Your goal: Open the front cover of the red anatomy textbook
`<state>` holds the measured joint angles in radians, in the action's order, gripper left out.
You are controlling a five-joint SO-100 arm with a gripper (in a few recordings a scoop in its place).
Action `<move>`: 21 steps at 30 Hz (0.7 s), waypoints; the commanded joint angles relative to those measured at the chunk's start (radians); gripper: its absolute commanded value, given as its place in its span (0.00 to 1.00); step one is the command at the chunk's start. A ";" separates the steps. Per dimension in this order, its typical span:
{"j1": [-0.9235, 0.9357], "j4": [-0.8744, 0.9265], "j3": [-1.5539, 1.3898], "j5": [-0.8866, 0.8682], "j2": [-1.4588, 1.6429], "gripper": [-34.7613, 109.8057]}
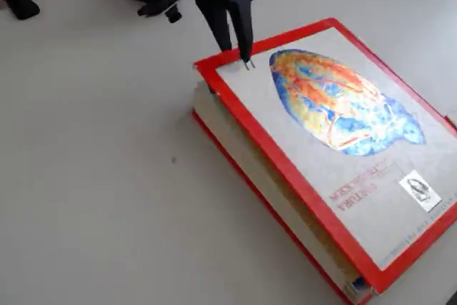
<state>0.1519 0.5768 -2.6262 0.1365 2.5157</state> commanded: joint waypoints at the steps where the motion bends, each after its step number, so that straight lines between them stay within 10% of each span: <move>1: -0.043 0.032 0.210 -0.006 0.043 0.34; 21: -0.225 0.348 0.607 -0.026 0.046 0.35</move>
<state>-0.0215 0.8974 -2.1921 0.1135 2.5295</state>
